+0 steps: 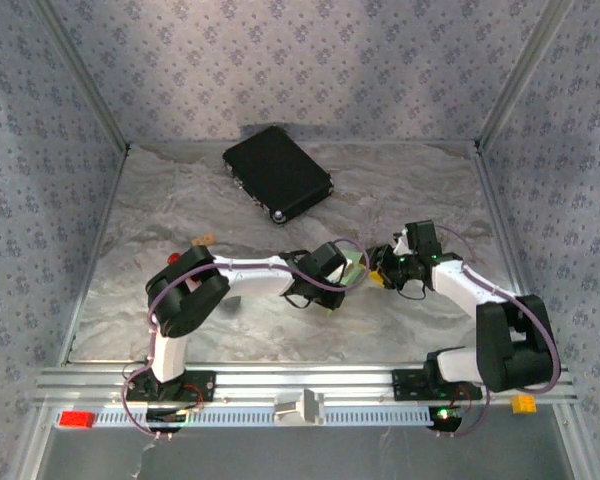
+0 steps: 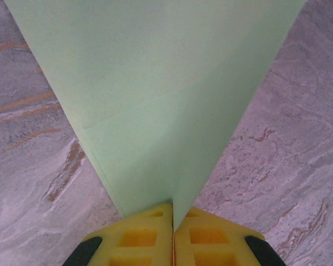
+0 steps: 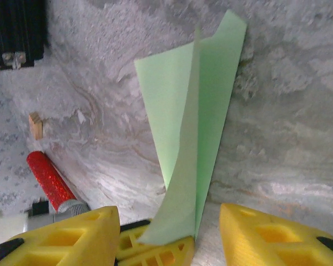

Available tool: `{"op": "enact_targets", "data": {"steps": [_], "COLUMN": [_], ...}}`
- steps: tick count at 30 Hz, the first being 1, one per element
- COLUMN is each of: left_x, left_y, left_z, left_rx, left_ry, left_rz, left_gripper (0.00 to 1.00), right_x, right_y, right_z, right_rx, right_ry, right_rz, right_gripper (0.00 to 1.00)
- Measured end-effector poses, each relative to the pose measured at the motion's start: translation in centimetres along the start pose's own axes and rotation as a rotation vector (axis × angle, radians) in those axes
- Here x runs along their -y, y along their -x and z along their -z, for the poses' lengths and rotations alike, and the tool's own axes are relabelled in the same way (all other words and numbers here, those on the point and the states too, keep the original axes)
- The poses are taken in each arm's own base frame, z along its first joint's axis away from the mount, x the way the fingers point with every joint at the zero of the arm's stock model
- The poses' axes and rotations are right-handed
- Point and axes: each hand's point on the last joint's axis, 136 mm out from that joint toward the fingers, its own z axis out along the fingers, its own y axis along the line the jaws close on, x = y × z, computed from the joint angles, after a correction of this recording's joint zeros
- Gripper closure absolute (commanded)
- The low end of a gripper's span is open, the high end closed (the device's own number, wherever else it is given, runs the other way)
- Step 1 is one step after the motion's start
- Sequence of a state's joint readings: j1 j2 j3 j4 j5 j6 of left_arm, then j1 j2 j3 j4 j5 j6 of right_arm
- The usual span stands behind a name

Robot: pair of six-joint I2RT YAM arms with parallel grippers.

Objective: Fold a paper plane with a square sheet of paper (pick it up from the middle)
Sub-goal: Fold the wing for the fifth time at the center of the table.

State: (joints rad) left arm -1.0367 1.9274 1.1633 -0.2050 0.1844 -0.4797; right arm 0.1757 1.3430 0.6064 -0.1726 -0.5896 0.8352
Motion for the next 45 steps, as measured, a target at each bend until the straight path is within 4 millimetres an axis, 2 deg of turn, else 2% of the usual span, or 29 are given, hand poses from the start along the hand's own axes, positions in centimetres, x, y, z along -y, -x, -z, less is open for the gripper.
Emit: {"op": "enact_targets", "data": {"steps": [8, 17, 26, 30, 45], "left_x": [0.1, -0.2, -0.3, -0.1, -0.1], "left_y": [0.0, 0.0, -0.1, -0.2, -0.3], "left_z": [0.0, 0.3, 0.5, 0.6, 0.5], "left_rx": [0.008, 0.008, 0.007, 0.008, 0.01], "left_ry": [0.02, 0.086, 0.143, 0.161, 0.201], "left_rz": [-0.03, -0.079, -0.128, -0.152, -0.191], "left_gripper": [0.91, 0.87, 0.82, 0.81, 0.93], "right_x": [0.1, 1.5, 1.5, 1.5, 1.3], "right_y": [1.2, 0.7, 0.4, 0.3, 0.3], "right_z": [-0.4, -1.4, -1.4, -1.4, -1.3], "right_rx": [-0.005, -0.061, -0.076, -0.08, -0.085], "right_ry": [-0.059, -0.114, -0.11, -0.105, -0.092], "right_rz": [-0.031, -0.042, -0.039, -0.041, -0.045], "right_gripper": [0.55, 0.74, 0.92, 0.97, 0.99]}}
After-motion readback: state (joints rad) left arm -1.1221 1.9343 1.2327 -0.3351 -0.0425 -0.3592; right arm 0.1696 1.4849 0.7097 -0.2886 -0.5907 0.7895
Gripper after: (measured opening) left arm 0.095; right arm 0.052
